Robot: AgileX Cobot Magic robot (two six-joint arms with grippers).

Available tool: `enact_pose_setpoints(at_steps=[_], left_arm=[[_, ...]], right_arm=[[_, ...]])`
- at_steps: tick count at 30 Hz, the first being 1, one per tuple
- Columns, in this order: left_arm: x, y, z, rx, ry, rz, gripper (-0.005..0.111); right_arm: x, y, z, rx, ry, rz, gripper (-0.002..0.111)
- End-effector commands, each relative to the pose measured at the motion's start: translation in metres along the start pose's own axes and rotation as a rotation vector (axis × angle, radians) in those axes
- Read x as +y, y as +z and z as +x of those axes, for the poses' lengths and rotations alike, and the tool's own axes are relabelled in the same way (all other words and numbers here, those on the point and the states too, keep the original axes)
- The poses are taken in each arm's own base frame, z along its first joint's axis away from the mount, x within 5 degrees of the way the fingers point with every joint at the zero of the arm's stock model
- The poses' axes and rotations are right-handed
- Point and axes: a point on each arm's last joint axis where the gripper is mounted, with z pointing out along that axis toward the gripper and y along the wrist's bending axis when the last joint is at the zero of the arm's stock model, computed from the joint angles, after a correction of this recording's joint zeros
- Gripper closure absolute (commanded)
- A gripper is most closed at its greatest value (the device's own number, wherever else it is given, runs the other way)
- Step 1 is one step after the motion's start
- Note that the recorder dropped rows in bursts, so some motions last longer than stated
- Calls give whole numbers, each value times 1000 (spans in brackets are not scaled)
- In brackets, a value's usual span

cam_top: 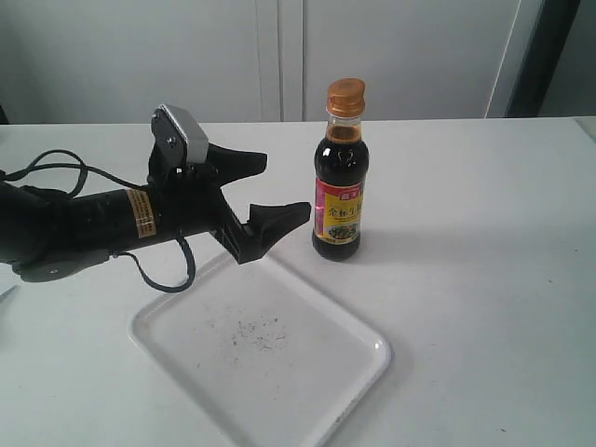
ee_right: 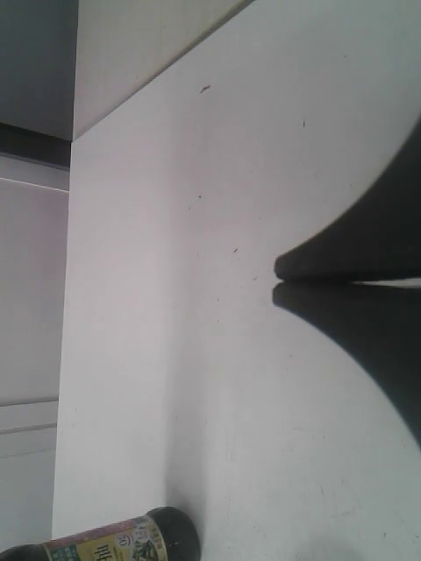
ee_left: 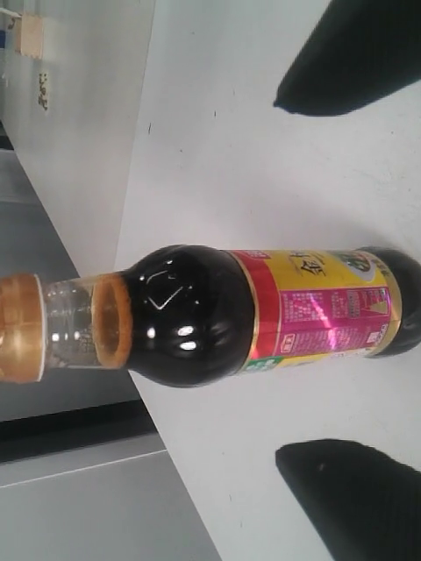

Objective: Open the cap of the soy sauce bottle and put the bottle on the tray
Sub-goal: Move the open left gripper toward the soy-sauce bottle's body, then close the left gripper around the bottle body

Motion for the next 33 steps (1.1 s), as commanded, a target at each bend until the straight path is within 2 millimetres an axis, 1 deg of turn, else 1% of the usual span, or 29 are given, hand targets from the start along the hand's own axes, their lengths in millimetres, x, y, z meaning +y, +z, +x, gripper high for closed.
enact_pose_setpoints(at_steps=[1,8,11,15,19,24,27,29,33], left_arm=[[2,8,3,-4,-7,24,2],[9,17,5,-11,-15,28,2],[9,24,7,-11,-16,45,2],[-1,36,9,-14,-7,84,2],[-3,44,0,-43,14,94,2],[2,50,-12,-79,36,90,2],[4,51,-15,-91,42,84,2],[7,55,-14,-94,40,80,2],[15,66,-3,-90,6,75,2]], right_arm=[[0,0,1,-3,-1,4,108],[0,0,1,-3,-1,4,108],[0,0,1,-3,19,4,108],[0,0,1,-3,17,4,108],[0,0,1,-3,17,4,108],[0,0,1,-3,17,4,108],[0,0,1,-3,17,4,108],[0,0,1,-3,17,4,108],[0,0,1,-3,17,4,108]])
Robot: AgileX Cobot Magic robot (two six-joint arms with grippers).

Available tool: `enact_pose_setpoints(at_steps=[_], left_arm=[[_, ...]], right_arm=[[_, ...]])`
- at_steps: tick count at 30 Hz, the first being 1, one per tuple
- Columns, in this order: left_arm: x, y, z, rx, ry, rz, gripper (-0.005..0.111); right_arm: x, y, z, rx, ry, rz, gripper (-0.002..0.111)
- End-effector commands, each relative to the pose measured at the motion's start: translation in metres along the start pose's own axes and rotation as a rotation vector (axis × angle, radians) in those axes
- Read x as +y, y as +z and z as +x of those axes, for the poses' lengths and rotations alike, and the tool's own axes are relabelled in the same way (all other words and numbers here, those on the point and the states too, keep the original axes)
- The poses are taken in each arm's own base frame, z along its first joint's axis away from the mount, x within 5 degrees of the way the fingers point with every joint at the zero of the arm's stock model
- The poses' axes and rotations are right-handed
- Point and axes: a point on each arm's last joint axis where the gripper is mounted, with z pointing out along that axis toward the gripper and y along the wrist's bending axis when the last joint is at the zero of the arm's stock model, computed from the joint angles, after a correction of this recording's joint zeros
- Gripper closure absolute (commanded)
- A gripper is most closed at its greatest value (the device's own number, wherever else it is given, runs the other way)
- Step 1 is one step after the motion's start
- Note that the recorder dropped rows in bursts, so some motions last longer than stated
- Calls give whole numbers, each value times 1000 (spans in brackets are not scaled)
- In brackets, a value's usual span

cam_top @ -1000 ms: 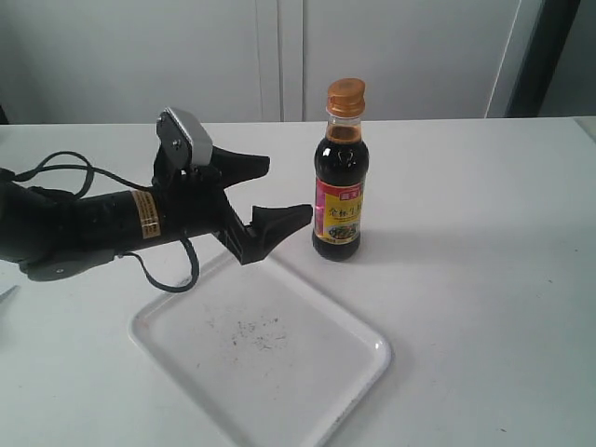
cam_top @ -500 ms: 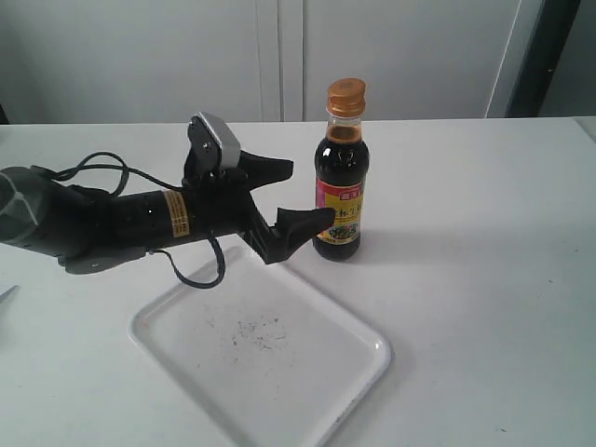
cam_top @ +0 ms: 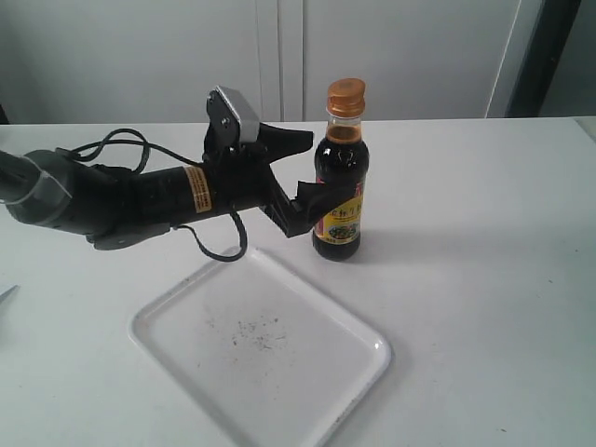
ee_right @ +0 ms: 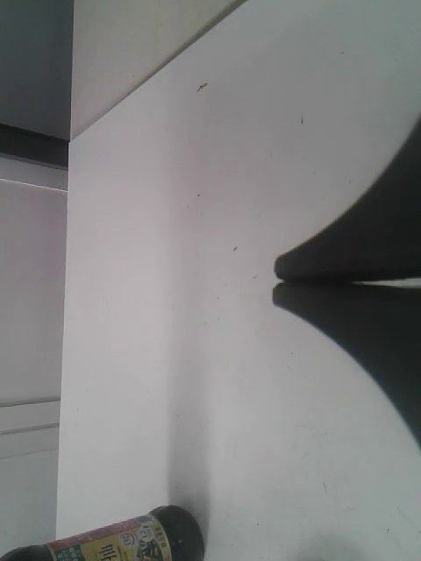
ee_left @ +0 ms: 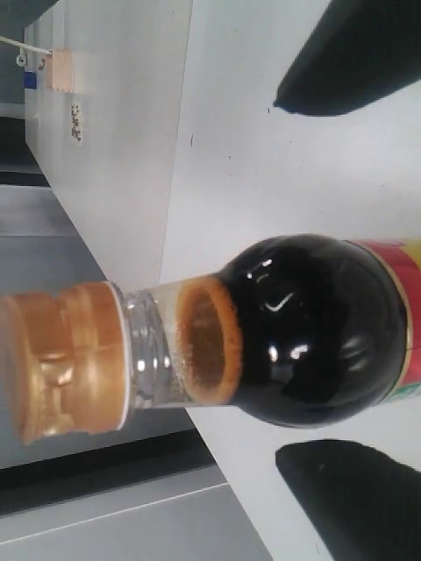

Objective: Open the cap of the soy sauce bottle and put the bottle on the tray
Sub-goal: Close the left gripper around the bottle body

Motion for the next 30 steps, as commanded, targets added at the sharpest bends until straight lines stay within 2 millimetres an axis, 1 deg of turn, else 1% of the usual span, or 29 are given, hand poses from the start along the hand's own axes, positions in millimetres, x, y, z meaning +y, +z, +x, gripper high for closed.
enact_pose_setpoints(at_steps=[1,4,6,9,13,19,30], left_arm=[[3,8,6,-12,-25,0,2],[7,12,10,-15,-24,-2,2],[7,16,15,-10,-29,4,2],[5,22,18,-12,-32,14,2],[2,29,17,-24,-28,23,2],[0,33,13,-39,-26,25,2],[2,33,12,-52,-21,-3,2]], right_arm=[[0,0,1,-3,1,4,108],[0,0,1,-3,1,4,108],[0,0,1,-3,1,4,108],[0,0,1,-3,1,4,108],[0,0,1,-3,1,4,108],[0,0,1,-3,1,4,108],[0,0,1,-3,1,4,108]])
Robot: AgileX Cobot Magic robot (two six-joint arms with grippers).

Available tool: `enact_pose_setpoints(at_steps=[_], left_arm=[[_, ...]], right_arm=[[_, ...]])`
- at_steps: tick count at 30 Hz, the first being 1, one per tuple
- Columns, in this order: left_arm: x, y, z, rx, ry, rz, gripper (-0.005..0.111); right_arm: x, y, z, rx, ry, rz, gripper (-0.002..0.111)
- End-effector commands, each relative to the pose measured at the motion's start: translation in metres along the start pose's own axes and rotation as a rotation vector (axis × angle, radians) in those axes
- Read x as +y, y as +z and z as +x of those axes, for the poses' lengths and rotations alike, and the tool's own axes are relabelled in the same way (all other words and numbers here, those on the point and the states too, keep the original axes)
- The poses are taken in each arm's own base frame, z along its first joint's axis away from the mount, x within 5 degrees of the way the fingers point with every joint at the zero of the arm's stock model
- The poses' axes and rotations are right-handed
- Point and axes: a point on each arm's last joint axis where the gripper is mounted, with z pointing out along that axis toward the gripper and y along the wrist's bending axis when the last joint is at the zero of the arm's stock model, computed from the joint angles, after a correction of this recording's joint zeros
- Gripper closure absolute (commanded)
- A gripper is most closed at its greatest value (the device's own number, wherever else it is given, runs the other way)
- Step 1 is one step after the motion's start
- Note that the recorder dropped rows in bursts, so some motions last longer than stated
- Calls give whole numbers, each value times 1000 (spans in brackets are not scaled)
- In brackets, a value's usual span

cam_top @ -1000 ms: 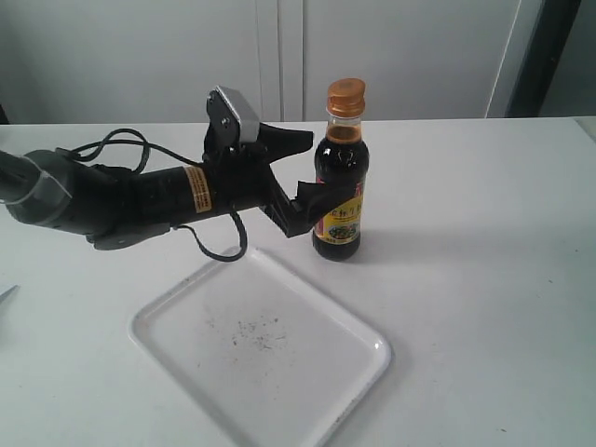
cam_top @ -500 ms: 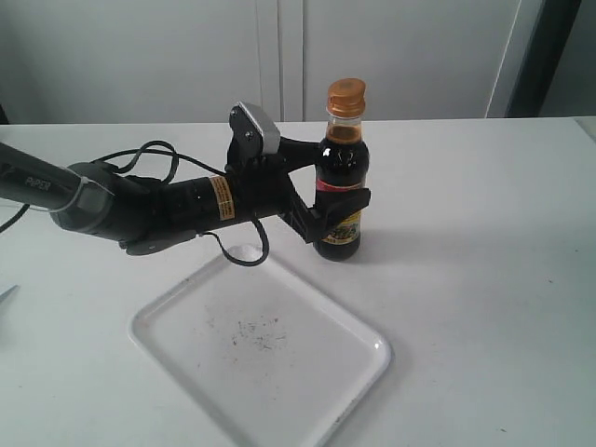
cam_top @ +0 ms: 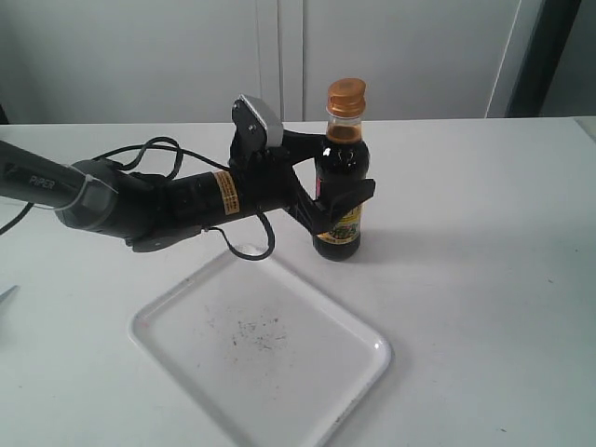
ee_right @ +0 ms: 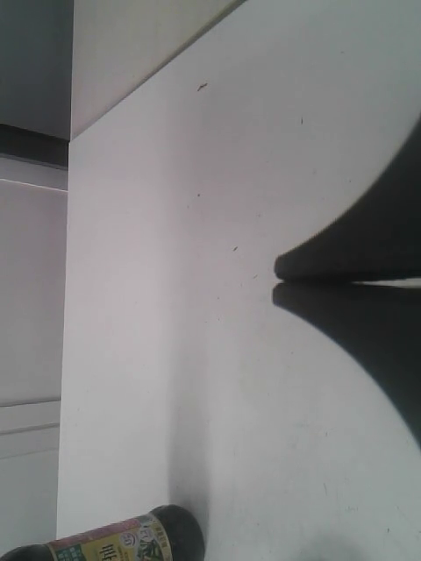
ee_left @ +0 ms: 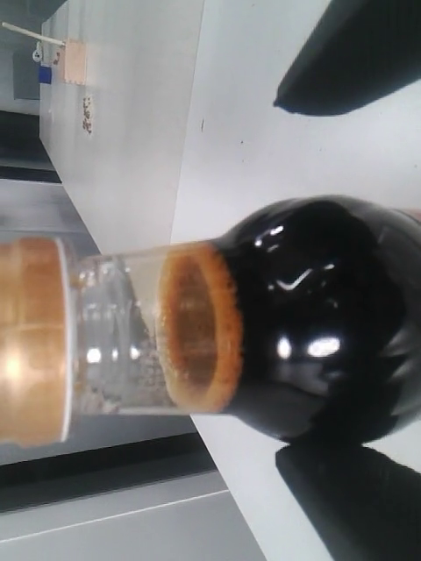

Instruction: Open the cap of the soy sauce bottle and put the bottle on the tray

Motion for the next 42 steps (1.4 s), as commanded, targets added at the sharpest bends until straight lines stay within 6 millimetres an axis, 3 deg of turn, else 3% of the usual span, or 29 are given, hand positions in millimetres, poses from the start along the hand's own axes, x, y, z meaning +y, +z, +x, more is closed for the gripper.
enact_pose_setpoints(at_steps=[1,10,36,38,42], left_arm=[[-3,4,-3,-26,5,2,2],[7,14,18,-23,-25,-21,2],[0,23,14,-59,-25,-59,2],[0,23,14,-59,-27,-59,8],[0,23,15,-58,-31,-56,33]], right_arm=[[0,0,1,-3,-1,4,108],[0,0,1,-3,-1,4,108],[0,0,1,-1,-2,4,108],[0,0,1,-1,-2,4,108],[0,0,1,-1,-2,4,108]])
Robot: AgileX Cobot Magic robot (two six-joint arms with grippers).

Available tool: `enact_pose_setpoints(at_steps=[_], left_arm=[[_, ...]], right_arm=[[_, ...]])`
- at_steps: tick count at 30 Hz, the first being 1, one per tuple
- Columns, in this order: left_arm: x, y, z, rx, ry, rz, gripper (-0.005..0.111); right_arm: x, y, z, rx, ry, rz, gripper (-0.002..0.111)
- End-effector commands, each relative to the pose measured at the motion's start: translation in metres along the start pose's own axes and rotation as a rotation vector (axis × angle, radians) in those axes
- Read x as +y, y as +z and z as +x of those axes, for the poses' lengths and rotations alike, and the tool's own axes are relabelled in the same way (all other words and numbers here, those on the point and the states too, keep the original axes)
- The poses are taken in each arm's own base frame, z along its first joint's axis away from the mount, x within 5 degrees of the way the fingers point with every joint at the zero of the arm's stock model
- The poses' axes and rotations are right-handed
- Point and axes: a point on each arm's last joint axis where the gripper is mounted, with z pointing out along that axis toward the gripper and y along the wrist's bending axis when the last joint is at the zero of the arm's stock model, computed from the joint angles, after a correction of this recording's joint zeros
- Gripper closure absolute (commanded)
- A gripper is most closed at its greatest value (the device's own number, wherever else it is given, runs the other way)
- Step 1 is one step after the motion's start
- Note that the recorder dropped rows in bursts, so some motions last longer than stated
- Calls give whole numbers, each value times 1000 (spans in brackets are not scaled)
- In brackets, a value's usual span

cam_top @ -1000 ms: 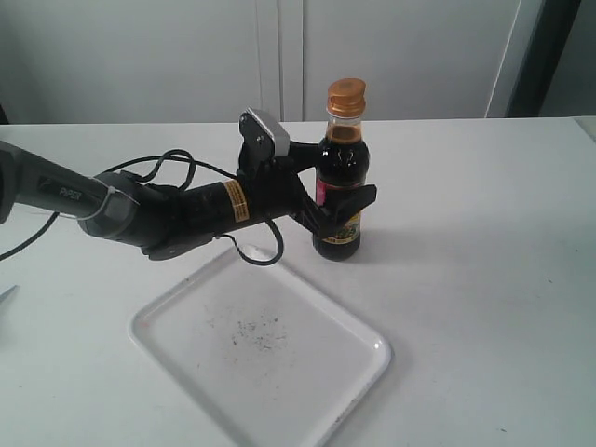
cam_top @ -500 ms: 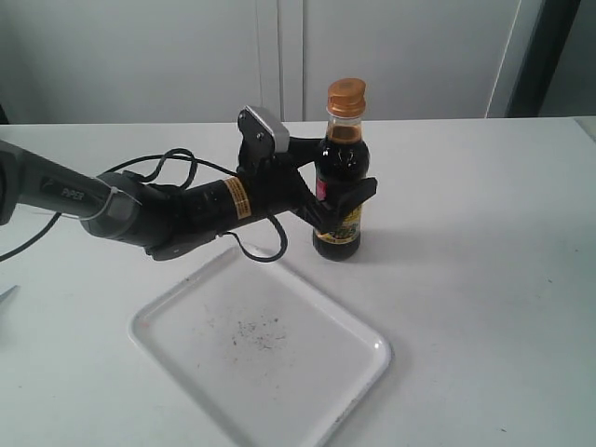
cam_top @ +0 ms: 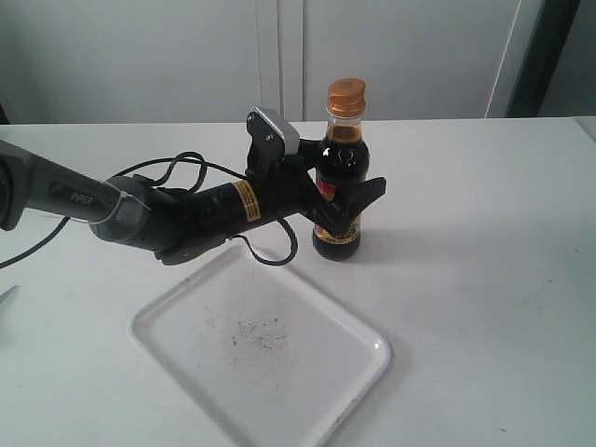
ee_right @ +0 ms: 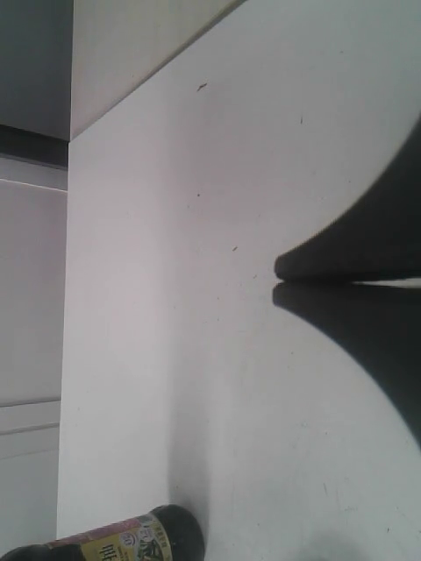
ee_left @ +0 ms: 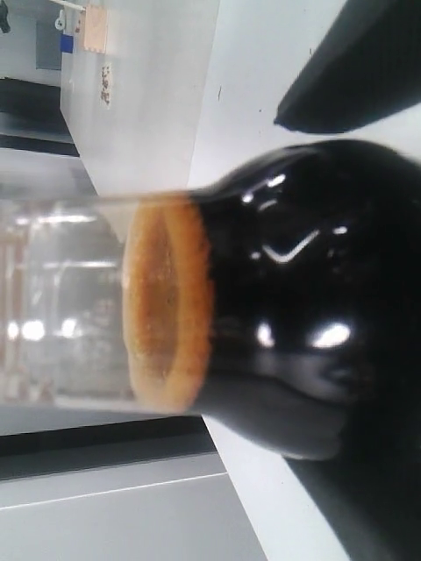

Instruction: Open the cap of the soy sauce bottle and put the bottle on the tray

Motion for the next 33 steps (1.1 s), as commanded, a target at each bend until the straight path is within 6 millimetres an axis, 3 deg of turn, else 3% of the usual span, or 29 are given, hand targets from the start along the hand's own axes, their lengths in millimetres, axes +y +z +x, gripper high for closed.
enact_pose_setpoints(at_steps=[1,9,24,33], left_arm=[[-1,1,-2,-15,-4,5,41],[-1,1,-2,-14,-3,7,106],[-1,1,1,19,5,6,107],[1,1,4,50,5,-9,107]], right_arm=[[0,0,1,-1,-2,4,108],[0,0,1,-1,-2,4,108],[0,0,0,-18,-8,4,108],[0,-2,-18,-210,-11,-3,108]])
